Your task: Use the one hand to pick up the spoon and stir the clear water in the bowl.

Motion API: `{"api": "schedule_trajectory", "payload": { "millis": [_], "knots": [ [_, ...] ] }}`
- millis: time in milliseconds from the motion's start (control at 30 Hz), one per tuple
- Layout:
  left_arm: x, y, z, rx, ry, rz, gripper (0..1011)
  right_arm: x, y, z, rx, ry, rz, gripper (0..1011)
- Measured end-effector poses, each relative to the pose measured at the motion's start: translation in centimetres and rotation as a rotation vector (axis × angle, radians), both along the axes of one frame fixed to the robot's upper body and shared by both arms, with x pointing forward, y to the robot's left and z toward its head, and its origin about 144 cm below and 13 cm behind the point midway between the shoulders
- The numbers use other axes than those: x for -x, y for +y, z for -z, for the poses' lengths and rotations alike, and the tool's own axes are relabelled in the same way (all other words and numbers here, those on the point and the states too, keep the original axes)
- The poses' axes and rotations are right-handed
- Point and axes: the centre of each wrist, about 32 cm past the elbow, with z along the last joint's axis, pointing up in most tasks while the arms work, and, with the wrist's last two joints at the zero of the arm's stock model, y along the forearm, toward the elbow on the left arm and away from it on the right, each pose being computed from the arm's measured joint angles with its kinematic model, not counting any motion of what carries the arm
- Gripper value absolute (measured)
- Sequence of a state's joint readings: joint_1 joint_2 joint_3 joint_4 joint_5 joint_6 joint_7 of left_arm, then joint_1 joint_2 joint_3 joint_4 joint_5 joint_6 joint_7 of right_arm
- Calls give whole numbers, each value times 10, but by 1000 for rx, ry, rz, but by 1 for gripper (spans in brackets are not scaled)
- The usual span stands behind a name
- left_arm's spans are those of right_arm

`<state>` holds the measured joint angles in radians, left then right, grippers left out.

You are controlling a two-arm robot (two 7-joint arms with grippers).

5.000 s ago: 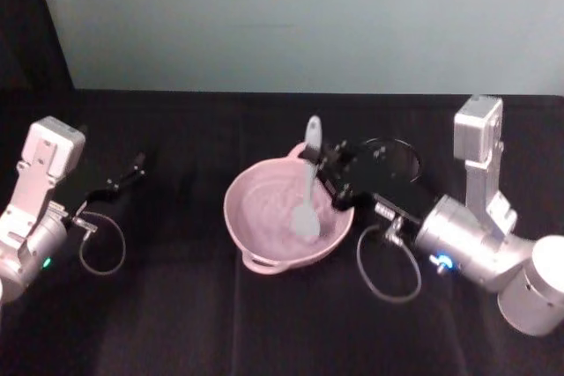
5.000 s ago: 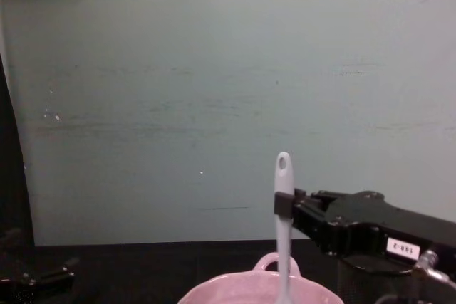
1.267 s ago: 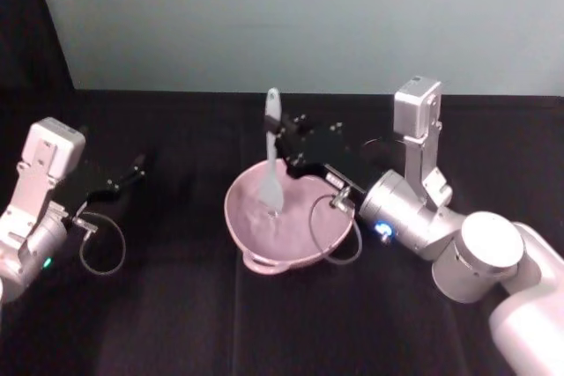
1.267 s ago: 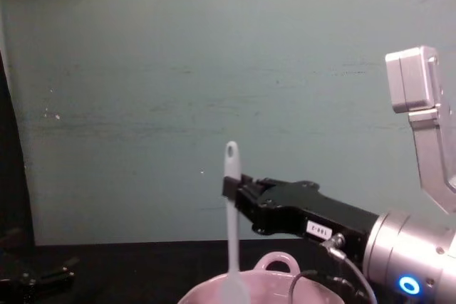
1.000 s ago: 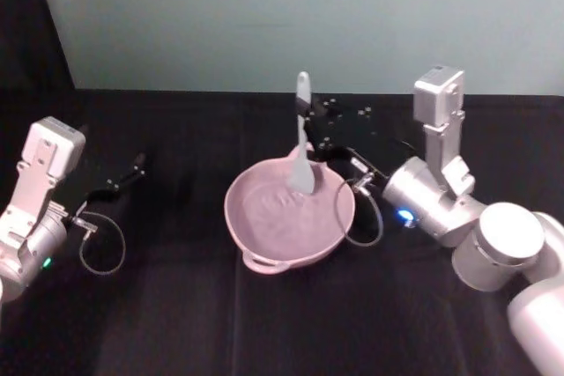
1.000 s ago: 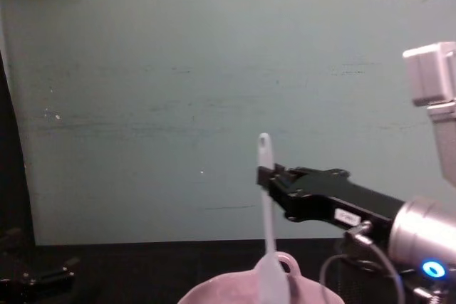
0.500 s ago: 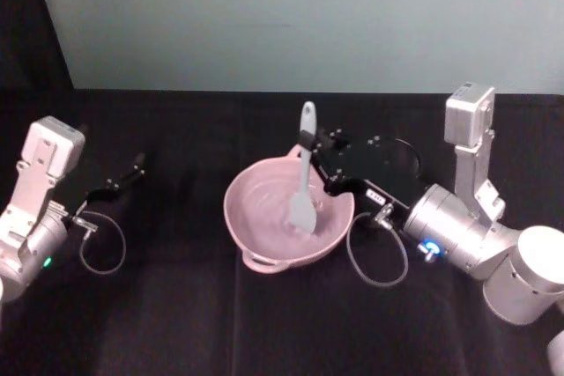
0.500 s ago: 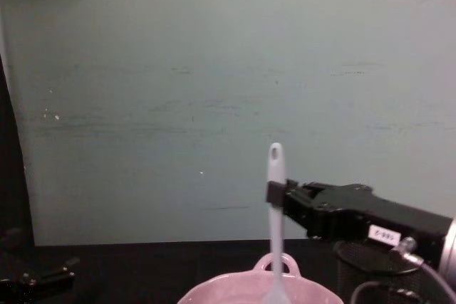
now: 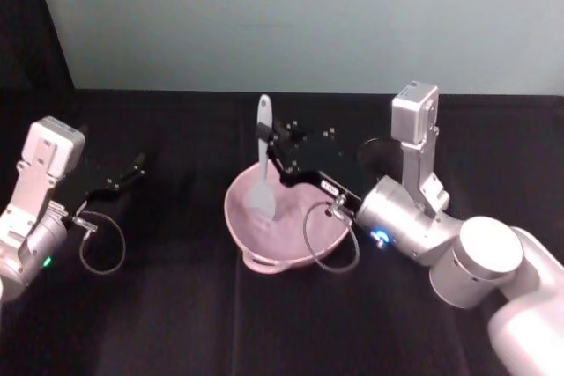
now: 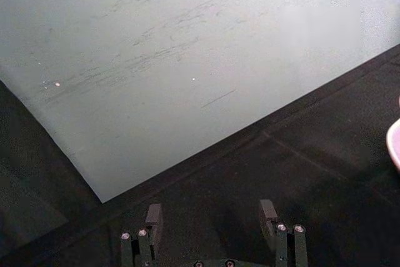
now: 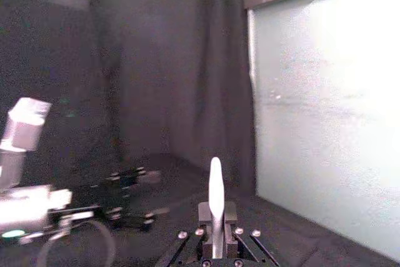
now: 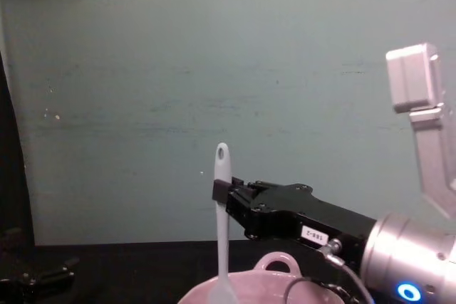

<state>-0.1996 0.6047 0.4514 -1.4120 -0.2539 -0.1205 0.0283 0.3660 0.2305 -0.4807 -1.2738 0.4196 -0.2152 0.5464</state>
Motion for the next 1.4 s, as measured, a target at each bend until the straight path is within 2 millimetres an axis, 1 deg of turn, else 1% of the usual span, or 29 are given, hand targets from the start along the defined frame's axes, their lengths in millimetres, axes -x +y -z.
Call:
{"api": "schedule_trajectory", "payload": {
  "millis": [67,167,333,367,467,500,567,667,800,967,1067,1200,1333,1400],
  "knots": [
    [0,0,0,0,0,0,1011,-8,1,3,6,-28,31,109],
    [0,0,0,0,0,0,1011,-14,-2,6,17,-58,61,109],
    [0,0,0,0,0,0,1011,-22,-18,5,39,-101,114,109],
    [0,0,0,0,0,0,1011,-22,-24,4,48,-103,117,109],
    [0,0,0,0,0,0,1011,-18,-31,1,63,-97,110,109],
    [0,0,0,0,0,0,1011,-13,-36,-2,70,-92,101,109],
    [0,0,0,0,0,0,1011,-8,-40,-4,71,-85,90,109],
    [0,0,0,0,0,0,1011,5,-46,-10,66,-64,59,109],
    [0,0,0,0,0,0,1011,19,-46,-14,50,-35,20,109],
    [0,0,0,0,0,0,1011,30,-37,-14,19,-5,-18,109],
    [0,0,0,0,0,0,1011,31,-31,-14,-4,1,-28,109],
    [0,0,0,0,0,0,1011,30,-28,-17,-25,-3,-26,109],
    [0,0,0,0,0,0,1011,28,-30,-26,-44,1,-7,109],
    [0,0,0,0,0,0,1011,27,-34,-34,-58,10,7,109]
  ]
}}
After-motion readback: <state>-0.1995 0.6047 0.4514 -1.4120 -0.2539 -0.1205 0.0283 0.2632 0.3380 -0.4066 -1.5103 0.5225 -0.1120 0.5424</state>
